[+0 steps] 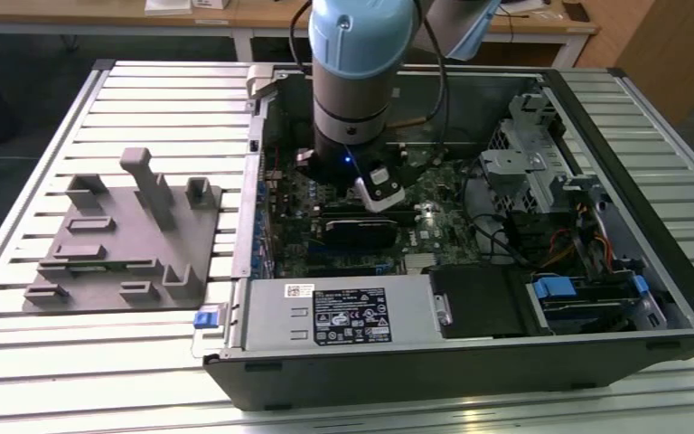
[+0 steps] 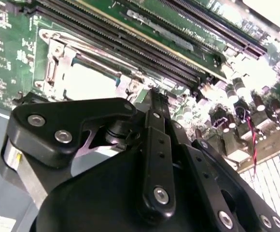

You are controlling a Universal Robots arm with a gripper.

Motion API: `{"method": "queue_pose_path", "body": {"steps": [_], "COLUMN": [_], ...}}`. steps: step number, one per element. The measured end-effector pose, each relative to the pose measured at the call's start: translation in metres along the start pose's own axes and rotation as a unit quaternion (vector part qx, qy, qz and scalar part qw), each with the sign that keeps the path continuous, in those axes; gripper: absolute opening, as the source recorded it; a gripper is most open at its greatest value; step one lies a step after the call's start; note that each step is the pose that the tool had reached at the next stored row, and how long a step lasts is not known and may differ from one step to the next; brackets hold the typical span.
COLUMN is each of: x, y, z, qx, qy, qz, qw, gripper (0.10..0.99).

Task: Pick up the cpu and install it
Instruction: 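Install the second cpu locking lever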

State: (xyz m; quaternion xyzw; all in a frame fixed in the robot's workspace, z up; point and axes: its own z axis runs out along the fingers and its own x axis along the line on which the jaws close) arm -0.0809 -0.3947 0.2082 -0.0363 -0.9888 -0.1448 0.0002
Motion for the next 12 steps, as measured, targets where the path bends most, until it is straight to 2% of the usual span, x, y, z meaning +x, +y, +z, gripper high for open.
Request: {"method": "queue_pose_path", "body": {"steps": [3, 8, 12], "x": [0.0001, 0.0002, 0.0003], "y": [0.0014, 0.0055, 0.0074], "z": [-0.0047, -0.0183, -0.0240], "qx": [-0.0001, -0.0005, -0.0011], "qy": [-0.0004, -0.0004, -0.0003], "qz": [0.000, 0.000, 0.000], "qw": [1.0000, 1.0000, 1.0000], "gripper": [0.106, 0.106, 0.106]}}
